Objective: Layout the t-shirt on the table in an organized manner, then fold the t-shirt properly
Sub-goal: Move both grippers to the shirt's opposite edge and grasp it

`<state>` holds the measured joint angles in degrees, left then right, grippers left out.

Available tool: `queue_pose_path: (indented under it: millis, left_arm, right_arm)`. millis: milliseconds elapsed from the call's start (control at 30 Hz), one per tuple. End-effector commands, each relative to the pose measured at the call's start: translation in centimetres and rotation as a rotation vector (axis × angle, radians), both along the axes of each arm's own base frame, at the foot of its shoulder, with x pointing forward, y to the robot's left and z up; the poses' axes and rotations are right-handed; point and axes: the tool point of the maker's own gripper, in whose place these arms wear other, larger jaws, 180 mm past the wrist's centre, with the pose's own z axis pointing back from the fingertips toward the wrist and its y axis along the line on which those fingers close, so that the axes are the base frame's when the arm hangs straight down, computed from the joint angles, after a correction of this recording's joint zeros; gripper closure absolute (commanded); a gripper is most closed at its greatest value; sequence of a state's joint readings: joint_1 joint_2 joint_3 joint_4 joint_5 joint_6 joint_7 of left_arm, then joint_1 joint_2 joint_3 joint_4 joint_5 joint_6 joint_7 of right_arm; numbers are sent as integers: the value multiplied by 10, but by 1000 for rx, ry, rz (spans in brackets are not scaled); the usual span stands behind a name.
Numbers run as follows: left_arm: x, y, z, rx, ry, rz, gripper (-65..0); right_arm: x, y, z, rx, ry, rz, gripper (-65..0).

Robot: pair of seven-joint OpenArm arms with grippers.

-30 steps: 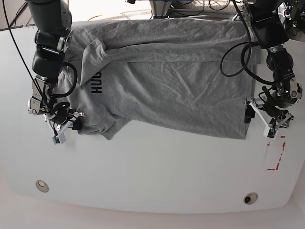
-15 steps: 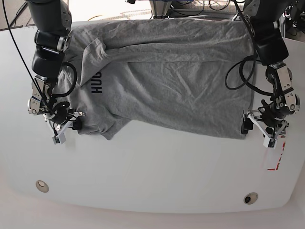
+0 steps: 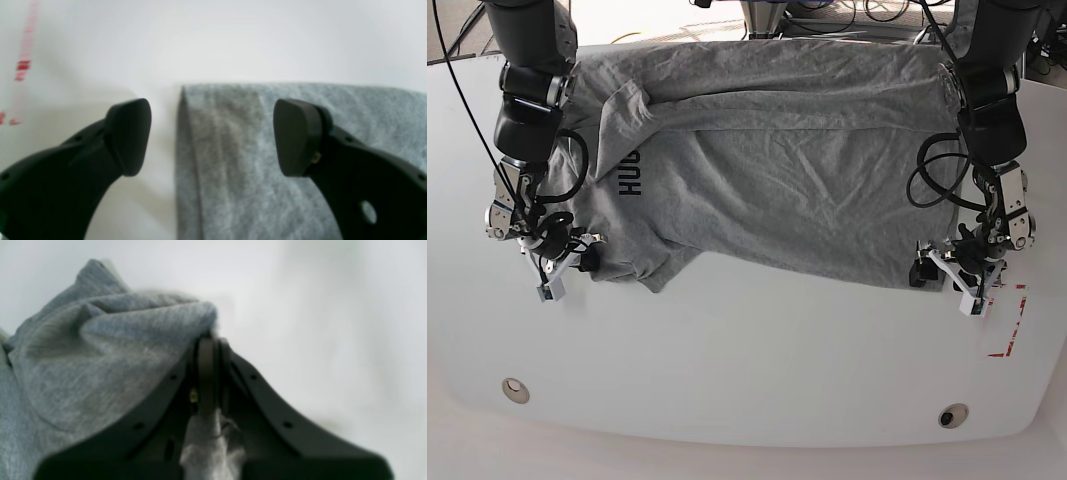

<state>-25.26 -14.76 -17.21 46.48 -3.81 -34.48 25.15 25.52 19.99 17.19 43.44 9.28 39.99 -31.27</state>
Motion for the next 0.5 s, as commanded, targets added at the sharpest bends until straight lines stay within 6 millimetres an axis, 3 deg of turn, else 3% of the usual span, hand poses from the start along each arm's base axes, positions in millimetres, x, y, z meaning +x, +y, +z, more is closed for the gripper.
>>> queue_pose_path:
  millis: [0,200,467]
  left_arm:
    - [16,3,20,-2,-68,-1,-542]
    - [9,-9,1,5,-15,-36,-542]
    - [7,-4,-13,17,0,22,-542]
  right_arm:
    - [0,-9,3,-37,19,7,0]
    - [0,-12,4,-41,19,5,0]
    - [0,-12,4,-41,19,5,0]
